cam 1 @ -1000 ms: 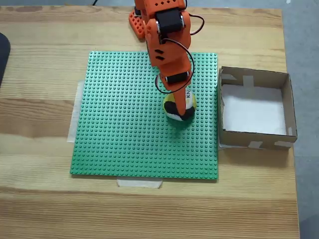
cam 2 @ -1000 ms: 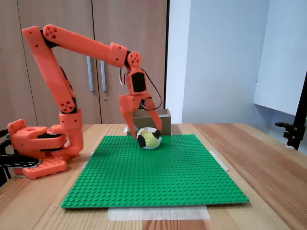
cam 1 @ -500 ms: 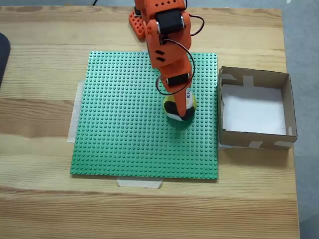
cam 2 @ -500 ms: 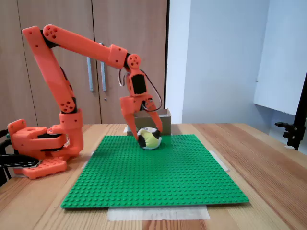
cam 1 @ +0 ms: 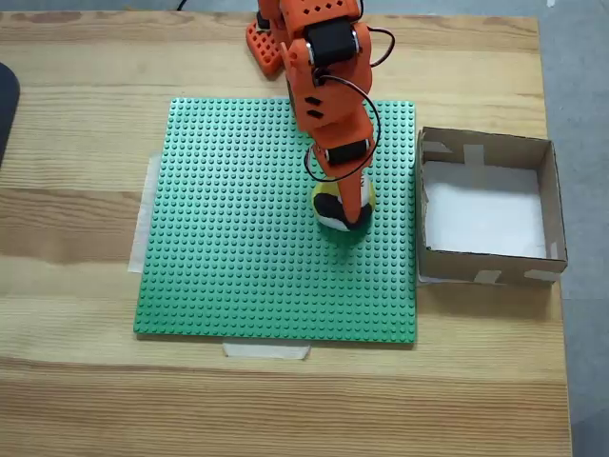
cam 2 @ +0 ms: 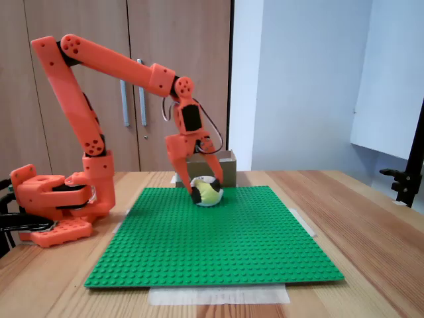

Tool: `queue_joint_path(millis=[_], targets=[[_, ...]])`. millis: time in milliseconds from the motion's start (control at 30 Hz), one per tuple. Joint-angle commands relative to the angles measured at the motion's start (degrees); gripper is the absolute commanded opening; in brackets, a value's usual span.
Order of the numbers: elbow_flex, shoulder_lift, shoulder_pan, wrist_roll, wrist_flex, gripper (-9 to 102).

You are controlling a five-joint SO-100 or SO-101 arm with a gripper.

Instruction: Pick the ball and put it in the box.

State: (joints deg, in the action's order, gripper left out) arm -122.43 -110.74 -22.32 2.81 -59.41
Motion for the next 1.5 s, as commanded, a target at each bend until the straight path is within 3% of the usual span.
queue_joint_path(millis=[0,633,1167,1467], targets=[[0.2,-0.4,-0.4,-0.4,0.5,34],[-0.9,-0.4,-0.3,0.5,2.5,29],[-0.4,-1.2,0.4,2.2,4.2,9],[3.0,-1.3,0.4,2.5,1.1,-1]])
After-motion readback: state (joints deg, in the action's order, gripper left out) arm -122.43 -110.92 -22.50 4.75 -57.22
